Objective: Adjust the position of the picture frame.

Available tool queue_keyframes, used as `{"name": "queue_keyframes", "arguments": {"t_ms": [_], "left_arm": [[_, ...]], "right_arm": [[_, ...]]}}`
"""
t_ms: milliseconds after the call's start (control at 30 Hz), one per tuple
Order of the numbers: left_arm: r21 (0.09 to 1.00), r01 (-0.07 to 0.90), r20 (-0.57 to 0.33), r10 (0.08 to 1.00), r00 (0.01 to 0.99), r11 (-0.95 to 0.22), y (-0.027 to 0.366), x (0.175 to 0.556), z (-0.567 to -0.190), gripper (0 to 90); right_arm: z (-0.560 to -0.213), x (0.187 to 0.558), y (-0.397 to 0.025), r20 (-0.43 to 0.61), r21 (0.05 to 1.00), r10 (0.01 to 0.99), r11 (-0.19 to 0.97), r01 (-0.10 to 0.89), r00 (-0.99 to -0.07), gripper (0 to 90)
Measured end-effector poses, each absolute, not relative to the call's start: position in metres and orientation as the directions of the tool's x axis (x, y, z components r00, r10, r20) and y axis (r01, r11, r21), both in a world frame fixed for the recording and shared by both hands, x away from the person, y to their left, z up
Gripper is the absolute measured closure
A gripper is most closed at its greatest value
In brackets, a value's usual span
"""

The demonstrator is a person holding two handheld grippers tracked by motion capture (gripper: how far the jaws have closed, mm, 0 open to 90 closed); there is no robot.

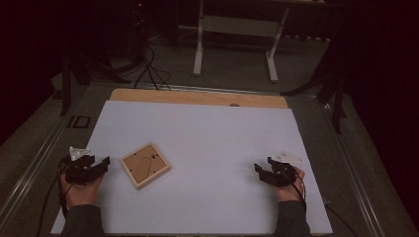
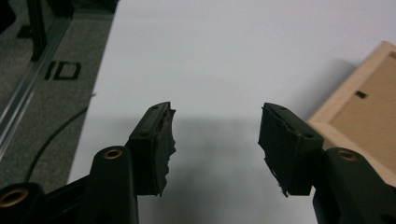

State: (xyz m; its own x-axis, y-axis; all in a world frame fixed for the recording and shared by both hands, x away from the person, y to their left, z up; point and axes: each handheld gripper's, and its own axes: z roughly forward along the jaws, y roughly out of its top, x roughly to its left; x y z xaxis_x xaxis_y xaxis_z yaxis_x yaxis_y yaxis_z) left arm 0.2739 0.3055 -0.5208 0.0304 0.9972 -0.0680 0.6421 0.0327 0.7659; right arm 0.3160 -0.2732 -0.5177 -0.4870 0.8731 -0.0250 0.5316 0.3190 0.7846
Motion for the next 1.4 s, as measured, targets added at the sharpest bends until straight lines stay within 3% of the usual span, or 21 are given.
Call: {"name": "queue_keyframes", "arguments": {"t_ms": [500, 733, 1100, 1400], "left_arm": [[0.782, 0.623, -0.080, 0.993, 0.084, 0.010, 0.292, 0.268, -0.512, 48.2], [0.788, 0.615, -0.089, 0.987, 0.132, -0.011, 0.289, 0.267, -0.512, 67.7], [0.768, 0.640, -0.107, 0.980, 0.169, -0.026, 0.288, 0.269, -0.517, 87.2], [0.736, 0.674, -0.092, 0.977, 0.192, -0.063, 0.280, 0.272, -0.520, 89.4]], "right_arm": [[-0.514, 0.314, -0.273, -0.033, 0.794, 0.874, 0.317, 0.518, -0.485, 36.7], [-0.514, 0.315, -0.274, -0.029, 0.792, 0.875, 0.315, 0.523, -0.483, 35.9], [-0.514, 0.315, -0.273, -0.033, 0.794, 0.871, 0.320, 0.517, -0.490, 35.2], [-0.514, 0.315, -0.273, -0.032, 0.794, 0.869, 0.322, 0.515, -0.494, 35.0]]}}
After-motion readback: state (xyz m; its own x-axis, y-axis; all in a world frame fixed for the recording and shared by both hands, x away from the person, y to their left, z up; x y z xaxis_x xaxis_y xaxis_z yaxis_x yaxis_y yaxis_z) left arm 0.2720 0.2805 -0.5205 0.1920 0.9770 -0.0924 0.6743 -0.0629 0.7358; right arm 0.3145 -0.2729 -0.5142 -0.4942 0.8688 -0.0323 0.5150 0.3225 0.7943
